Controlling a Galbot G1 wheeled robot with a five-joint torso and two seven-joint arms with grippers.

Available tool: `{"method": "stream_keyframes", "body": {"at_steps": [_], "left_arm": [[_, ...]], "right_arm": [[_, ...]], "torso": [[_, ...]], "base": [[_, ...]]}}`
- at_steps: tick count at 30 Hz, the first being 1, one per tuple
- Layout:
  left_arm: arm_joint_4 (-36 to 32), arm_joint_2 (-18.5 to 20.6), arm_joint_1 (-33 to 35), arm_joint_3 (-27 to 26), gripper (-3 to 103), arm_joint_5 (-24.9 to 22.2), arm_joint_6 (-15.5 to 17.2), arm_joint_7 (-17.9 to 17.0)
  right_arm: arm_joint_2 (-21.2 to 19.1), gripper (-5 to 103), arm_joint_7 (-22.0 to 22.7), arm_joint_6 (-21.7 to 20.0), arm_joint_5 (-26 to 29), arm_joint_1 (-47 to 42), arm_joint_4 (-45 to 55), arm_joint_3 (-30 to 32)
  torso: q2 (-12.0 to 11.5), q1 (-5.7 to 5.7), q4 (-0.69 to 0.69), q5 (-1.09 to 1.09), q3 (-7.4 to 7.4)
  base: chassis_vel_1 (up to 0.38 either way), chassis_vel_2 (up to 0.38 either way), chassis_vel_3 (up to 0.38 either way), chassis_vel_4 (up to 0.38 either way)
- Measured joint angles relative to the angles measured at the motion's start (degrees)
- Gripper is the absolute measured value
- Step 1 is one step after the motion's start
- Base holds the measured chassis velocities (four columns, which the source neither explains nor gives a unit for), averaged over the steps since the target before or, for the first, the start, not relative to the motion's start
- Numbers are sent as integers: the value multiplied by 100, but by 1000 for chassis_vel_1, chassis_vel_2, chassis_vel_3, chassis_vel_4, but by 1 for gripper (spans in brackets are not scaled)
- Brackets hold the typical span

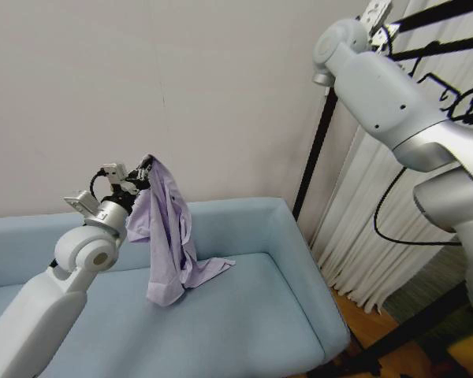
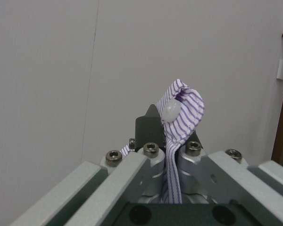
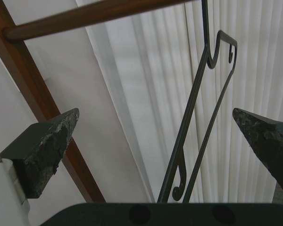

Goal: Pick up the clothes from the sofa and hang them on the clothes hanger.

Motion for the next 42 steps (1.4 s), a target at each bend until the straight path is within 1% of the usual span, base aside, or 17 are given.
{"method": "stream_keyframes", "body": {"at_steps": [3, 6, 8, 10, 11, 13, 15, 19, 21, 24, 25, 28, 30, 33, 34, 36, 42], "left_arm": [[7, -27, 7, 4, 1, 28, -4, 2], [9, -39, 8, 17, 1, 43, -5, 2], [9, -47, 14, 29, 1, 55, -5, 1], [9, -48, 18, 38, 1, 68, -5, 0], [9, -48, 18, 38, 1, 68, -5, 0], [9, -48, 13, 51, 1, 75, -4, -7], [9, -47, 3, 55, 1, 75, -2, -11], [13, -41, -33, 75, 1, 75, 12, -23], [13, -41, -33, 76, 1, 75, 15, -24], [30, -44, -31, 79, 1, 76, 21, -26], [30, -44, -31, 79, 1, 76, 21, -26], [70, -57, -31, 94, 1, 82, 21, -19], [82, -62, -34, 101, 1, 85, 22, -15], [113, -73, -53, 122, 1, 88, 21, -2], [113, -73, -53, 122, 1, 88, 21, -2], [144, -78, -81, 140, 1, 88, 22, 12], [192, -93, -133, 155, 1, 88, 21, 59]], "right_arm": [[-69, 100, -33, 23, -120, -120, -23, 50], [-121, 102, -89, 50, -213, -178, -48, 63], [-178, 99, -128, 83, -247, -252, -48, 114], [-214, 89, -152, 116, -272, -315, -36, 161], [-214, 89, -152, 116, -272, -315, -36, 161], [-253, 79, -225, 178, -317, -384, -5, 201], [-263, 79, -254, 202, -337, -401, 8, 209], [-275, 57, -328, 255, -389, -432, 28, 233], [-281, 57, -338, 263, -401, -440, 39, 233], [-296, 40, -350, 306, -430, -465, 84, 231], [-296, 40, -350, 306, -430, -465, 84, 231], [-307, 24, -359, 370, -437, -491, 128, 229], [-313, 24, -360, 386, -438, -501, 153, 216], [-327, 8, -356, 401, -441, -517, 197, 194], [-327, 8, -356, 401, -441, -517, 197, 194], [-327, 1, -355, 406, -468, -523, 213, 177], [-351, 1, -338, 439, -640, -533, 336, 72]], "torso": [[0, 0, 0, 0, 0], [0, 0, 0, 0, 0], [0, 0, -1, 0, 0], [0, 0, -1, 1, 0], [0, 0, -1, 1, 0], [0, 0, -1, 0, 0], [0, 0, 0, 0, 0], [0, 0, 0, -1, -1], [0, 0, 0, -1, 0], [0, 0, 0, 0, 0], [0, 0, 0, 0, 0], [0, 0, 0, -1, -1], [0, 0, 0, -1, 0], [0, 0, 0, 0, 0], [0, 0, 0, 0, 0], [0, 0, 0, -1, -1], [0, 0, 0, -1, 0]], "base": [[0, 0, 0, 0], [0, 0, 0, 0], [0, 0, 0, 0], [0, 0, 0, 0], [0, 0, 0, 0], [0, 0, 0, 0], [0, 0, 0, 0], [0, 0, 0, 0], [0, 0, 0, 0], [0, 0, 0, 0], [0, 0, 0, 0], [0, 0, 0, 0], [0, 0, 0, 0], [0, 0, 0, 0], [0, 0, 0, 0], [0, 0, 0, 0], [0, 0, 0, 0]]}}
